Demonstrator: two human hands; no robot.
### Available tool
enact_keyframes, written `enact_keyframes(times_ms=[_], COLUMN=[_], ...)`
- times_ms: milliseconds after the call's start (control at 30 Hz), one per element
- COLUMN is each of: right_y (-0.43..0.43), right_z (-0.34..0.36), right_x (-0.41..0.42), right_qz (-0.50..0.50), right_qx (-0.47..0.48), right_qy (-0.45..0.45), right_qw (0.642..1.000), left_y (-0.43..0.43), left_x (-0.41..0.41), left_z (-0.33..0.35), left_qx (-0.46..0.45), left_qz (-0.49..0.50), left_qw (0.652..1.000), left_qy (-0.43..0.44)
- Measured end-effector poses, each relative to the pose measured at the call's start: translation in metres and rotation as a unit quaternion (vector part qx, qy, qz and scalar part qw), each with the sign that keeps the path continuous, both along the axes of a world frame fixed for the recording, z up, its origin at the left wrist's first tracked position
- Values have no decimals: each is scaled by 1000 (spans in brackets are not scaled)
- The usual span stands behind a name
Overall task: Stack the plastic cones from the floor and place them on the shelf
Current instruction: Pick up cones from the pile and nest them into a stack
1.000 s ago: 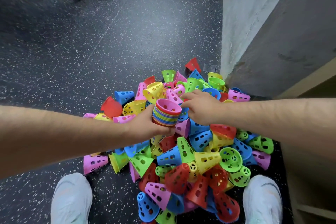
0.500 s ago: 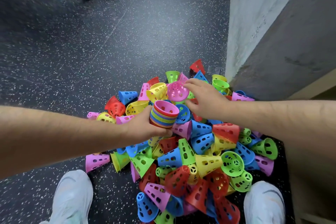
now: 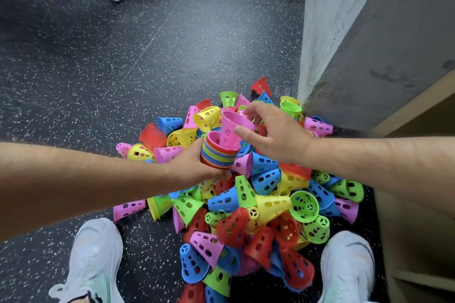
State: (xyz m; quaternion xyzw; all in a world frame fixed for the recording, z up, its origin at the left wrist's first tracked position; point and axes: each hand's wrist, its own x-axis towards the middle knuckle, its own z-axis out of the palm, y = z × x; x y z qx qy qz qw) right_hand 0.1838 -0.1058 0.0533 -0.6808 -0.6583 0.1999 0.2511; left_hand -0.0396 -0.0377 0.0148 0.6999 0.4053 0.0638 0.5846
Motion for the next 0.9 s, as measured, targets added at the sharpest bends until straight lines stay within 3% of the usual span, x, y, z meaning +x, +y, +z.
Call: enact_keyframes(times_ms=[133, 267, 333, 567, 900], right_y=[-9, -5, 3, 33, 61], right_z=[-6, -15, -23, -63, -76], right_x=[-8, 0, 7, 26, 17], right_qz=[70, 61, 60, 136, 189], right_qx=[-73, -91, -91, -154, -238], right_qy=[-35, -32, -84, -279, -342], right_qw=[994, 993, 990, 938, 889], left_y=[-1, 2, 6, 16, 30], left_x=[0, 0, 0, 2, -5], left_z=[-3, -8, -14, -23, -29], left_qx=[-13, -18, -21, -31, -32], left_qz=[-3, -7, -2, -3, 2], left_qw=[1000, 1000, 1000, 999, 998], left_qy=[4, 14, 20, 33, 60])
